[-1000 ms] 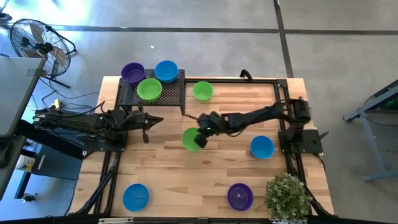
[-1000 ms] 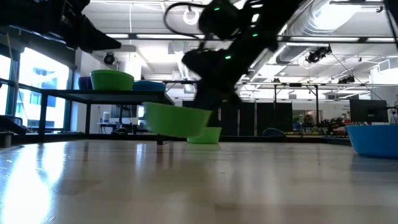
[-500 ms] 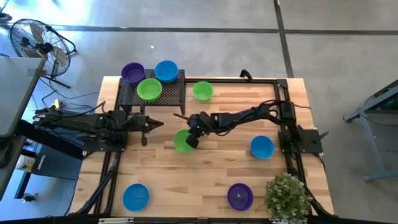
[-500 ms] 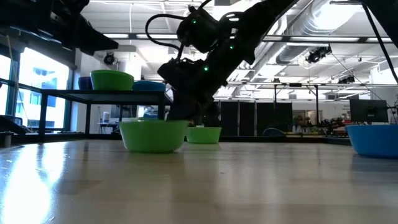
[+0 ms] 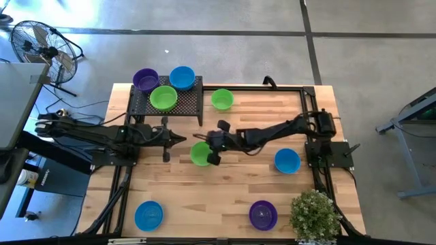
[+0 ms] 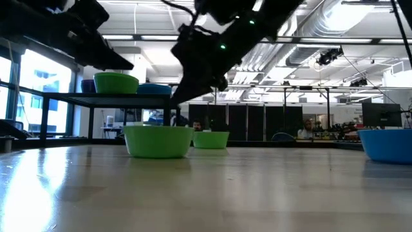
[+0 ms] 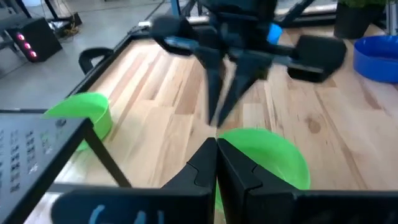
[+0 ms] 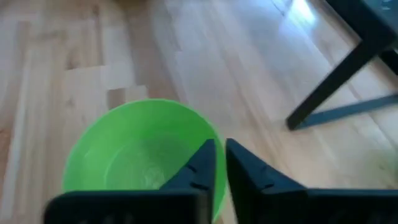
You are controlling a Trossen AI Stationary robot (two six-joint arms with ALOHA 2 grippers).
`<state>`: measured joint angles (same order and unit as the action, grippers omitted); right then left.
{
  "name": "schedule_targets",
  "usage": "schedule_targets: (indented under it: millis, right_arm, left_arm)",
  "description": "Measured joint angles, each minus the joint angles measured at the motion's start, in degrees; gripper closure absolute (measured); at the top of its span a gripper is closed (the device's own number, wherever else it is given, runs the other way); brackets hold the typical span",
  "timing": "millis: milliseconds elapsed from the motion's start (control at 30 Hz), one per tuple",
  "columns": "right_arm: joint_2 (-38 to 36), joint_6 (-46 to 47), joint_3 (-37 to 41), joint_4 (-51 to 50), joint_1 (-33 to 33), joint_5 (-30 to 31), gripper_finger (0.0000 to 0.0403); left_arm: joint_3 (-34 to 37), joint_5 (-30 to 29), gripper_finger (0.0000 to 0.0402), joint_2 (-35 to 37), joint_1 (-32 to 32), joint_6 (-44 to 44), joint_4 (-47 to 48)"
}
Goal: Pick & Place Mini bowls
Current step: Stack the green bowl on top of the green bowl on the shelf
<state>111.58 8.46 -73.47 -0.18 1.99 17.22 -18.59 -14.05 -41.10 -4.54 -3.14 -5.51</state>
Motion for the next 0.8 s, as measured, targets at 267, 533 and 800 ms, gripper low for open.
schedule_targets:
  millis: [267,533,800]
  right_arm:
    - [-10.90,-1.12,22.16,24.07,-1.32,-5.19,0.0392]
    - [-25.21,-1.95,43.15,43.11,-2.81,-1.50,0.0400]
    - [-32.21,-2.37,56.89,59.50,-2.74,0.12,0.0401]
  left_arm:
    - [0.00,0.09,0.0397,-3.98,0.00,0.99,-3.35]
    - [-7.75,-0.37,0.0399,-6.43,0.02,5.05,6.69]
    - [-20.45,-0.02,0.0401,-16.78,0.26,8.62,16.80]
